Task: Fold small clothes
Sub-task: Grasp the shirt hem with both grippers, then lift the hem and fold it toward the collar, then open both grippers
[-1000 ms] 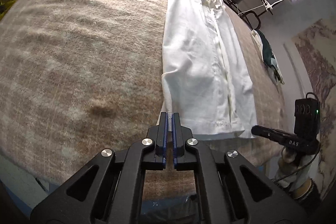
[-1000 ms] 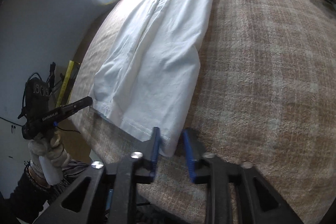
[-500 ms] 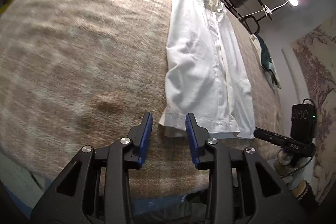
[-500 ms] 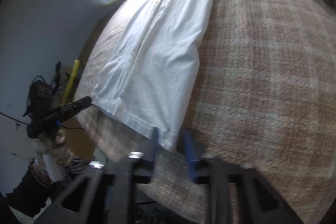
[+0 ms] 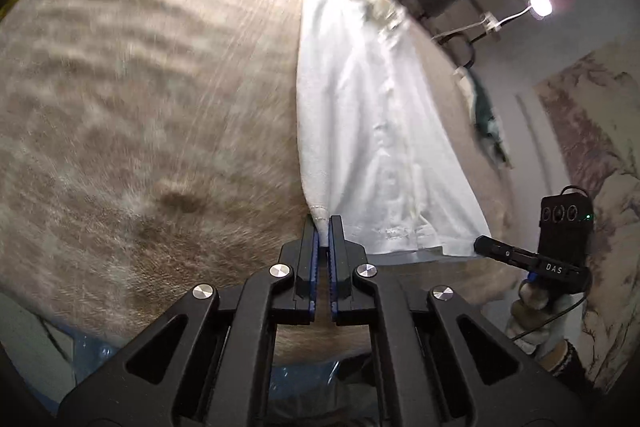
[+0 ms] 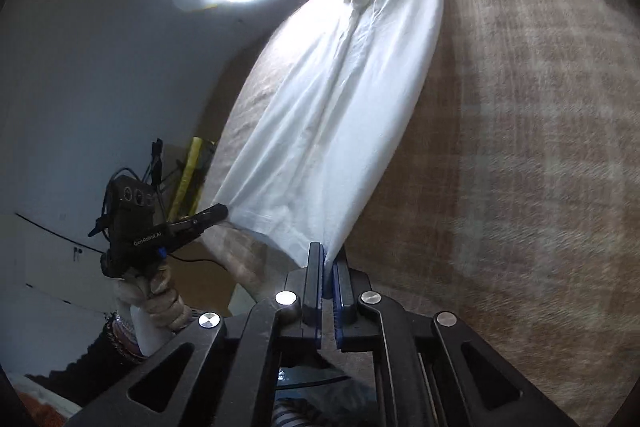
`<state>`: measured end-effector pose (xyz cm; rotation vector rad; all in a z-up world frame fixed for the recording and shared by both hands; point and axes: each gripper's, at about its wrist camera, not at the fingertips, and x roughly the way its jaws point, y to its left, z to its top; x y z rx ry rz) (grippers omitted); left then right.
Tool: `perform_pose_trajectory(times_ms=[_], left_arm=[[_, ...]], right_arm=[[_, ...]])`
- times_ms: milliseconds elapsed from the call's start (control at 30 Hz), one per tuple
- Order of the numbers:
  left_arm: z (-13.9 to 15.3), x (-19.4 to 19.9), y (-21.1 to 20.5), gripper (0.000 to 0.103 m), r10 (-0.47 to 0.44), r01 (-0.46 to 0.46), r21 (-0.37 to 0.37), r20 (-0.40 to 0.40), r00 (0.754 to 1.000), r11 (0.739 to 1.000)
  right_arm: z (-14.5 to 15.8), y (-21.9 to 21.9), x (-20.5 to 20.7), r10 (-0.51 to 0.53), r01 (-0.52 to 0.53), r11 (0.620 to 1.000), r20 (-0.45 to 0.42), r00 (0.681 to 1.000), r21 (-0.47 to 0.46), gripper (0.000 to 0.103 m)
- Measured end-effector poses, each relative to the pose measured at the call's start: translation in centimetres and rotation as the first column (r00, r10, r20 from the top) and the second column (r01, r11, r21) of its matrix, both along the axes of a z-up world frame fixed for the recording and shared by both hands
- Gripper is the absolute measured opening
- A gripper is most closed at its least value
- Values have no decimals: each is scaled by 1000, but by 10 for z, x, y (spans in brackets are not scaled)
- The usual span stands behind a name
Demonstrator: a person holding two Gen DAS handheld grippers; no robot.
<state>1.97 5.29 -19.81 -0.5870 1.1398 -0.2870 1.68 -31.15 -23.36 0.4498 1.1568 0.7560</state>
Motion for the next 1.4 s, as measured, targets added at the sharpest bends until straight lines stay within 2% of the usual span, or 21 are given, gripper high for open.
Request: perform_pose_trajectory(times_ms=[67, 167, 433, 633, 833, 967, 1167, 1400], left_arm=[[-12, 2, -3, 2, 0, 1, 16, -35, 999, 1000], [-9, 3, -5, 2, -16, 17, 37, -17, 1000, 999], [6, 6, -1, 2, -3, 3, 16, -3, 1000, 1000], [19, 19, -3, 2, 16, -16, -32, -3, 1000, 999], [41, 52, -5, 2, 12, -12, -19, 33, 999, 1000], [48, 80, -6, 2, 22, -21, -9, 49, 999, 1000], [40, 121, -5, 2, 47, -47, 9, 37, 998, 999], [18, 148, -9, 2, 57, -57, 30, -7, 998, 998]], right_arm=[[-17, 6, 4, -9, 6, 999, -53, 999, -48, 1], [-33, 19, 5, 5, -15, 992, -81, 997, -129, 1], [-23, 12, 10, -11, 5, 998, -94, 995, -64, 1], [-13, -12, 20, -32, 34, 999, -94, 995, 22, 1], [1, -22, 42, -89, 95, 993, -84, 993, 74, 1], [10, -20, 67, -128, 132, 988, -61, 990, 77, 1], [15, -22, 101, -173, 176, 982, -41, 984, 76, 1], [2, -25, 128, -192, 197, 979, -81, 978, 51, 1]])
